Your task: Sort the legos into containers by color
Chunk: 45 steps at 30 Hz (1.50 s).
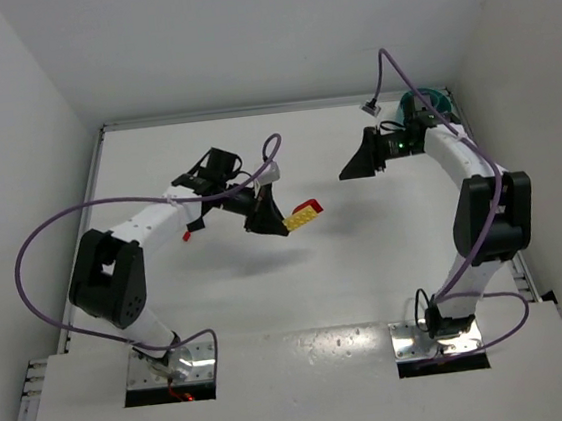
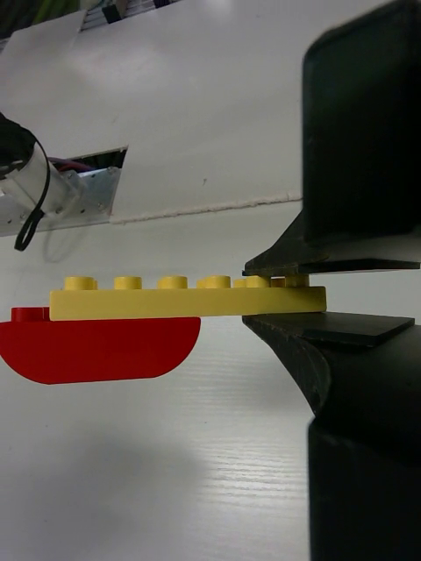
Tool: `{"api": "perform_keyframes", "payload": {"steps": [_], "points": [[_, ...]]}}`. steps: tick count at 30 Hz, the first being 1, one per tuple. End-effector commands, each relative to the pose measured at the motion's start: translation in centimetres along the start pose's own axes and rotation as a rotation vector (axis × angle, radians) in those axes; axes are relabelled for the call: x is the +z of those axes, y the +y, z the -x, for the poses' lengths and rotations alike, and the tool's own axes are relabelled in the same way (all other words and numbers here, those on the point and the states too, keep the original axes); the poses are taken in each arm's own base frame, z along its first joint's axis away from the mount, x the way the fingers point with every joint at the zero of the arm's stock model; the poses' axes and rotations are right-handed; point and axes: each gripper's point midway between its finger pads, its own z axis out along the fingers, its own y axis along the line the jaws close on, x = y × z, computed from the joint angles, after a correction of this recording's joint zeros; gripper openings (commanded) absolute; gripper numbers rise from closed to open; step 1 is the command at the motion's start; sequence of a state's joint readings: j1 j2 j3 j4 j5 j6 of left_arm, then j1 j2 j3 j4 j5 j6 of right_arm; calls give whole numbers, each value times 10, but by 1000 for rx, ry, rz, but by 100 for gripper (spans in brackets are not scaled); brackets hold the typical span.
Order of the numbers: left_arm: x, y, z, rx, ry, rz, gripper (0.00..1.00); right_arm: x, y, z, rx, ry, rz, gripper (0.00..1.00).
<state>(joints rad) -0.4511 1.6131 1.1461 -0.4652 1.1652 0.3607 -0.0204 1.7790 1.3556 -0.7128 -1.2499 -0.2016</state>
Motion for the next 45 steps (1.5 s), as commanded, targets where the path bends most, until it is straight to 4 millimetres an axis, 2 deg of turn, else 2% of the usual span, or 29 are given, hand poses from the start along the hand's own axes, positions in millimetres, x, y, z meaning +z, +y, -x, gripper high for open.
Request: {"api": "perform_keyframes", "payload": {"steps": [1,2,4,8,10,15,18,26,30,45], "points": [[0,-6,18,19,-47,-65,0,3,45,9,-127,-23,122,57],[-1,-7,22,28,-54,-74,0,8,55,8,-147,-10,139,57],[2,-3,20,-8,-49,-77,0,12,61,6,-152,5,141,57],[2,-1,21,-8,-49,-77,0,19,59,-4,-170,41,121,57],[2,0,24,0,-51,-75,0,24,56,-16,-152,65,135,57],[-1,-5,26,-30,-66,-102,0,35,68,-27,-161,113,178,57],[1,-4,26,-39,-71,-121,0,37,69,-36,-149,148,189,57],[2,-6,26,-68,-77,-152,0,42,75,-39,-182,171,217,56],[3,-6,23,-86,-75,-163,0,42,79,-35,-188,158,231,51],[3,-11,23,-103,-86,-200,0,49,78,-36,-191,170,244,50]]}}
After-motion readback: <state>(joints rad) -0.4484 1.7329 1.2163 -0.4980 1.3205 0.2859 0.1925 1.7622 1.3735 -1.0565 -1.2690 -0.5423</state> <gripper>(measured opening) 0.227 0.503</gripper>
